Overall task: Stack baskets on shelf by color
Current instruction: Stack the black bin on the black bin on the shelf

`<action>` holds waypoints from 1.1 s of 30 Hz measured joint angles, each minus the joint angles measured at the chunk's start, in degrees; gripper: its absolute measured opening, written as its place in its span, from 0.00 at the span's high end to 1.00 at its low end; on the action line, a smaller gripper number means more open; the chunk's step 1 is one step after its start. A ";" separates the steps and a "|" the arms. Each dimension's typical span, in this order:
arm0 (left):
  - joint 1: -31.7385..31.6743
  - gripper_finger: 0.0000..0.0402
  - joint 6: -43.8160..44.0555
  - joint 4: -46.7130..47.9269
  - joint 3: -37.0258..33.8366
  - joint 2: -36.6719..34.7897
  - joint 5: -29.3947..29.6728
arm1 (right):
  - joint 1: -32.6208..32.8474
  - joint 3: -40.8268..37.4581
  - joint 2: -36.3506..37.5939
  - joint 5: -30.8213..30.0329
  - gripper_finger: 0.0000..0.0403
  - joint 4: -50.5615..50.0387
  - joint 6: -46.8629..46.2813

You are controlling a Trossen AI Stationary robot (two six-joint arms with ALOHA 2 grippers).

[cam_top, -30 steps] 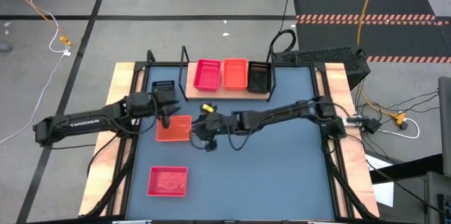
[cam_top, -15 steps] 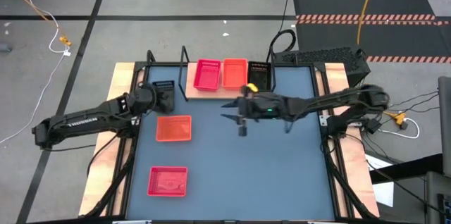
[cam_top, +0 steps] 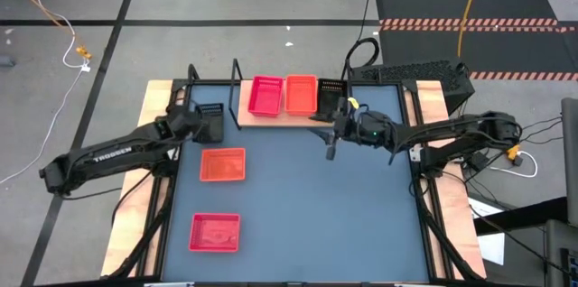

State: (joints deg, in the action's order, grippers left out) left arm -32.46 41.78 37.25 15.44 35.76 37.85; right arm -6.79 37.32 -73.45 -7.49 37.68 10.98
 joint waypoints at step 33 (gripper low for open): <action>-4.64 0.56 -4.59 -8.07 0.00 6.55 -6.77 | -0.13 0.00 -0.04 0.26 0.65 -1.24 0.20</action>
State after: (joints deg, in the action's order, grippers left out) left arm -37.10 37.19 29.18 15.44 42.30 31.08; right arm -6.92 37.32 -73.49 -7.22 36.44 11.17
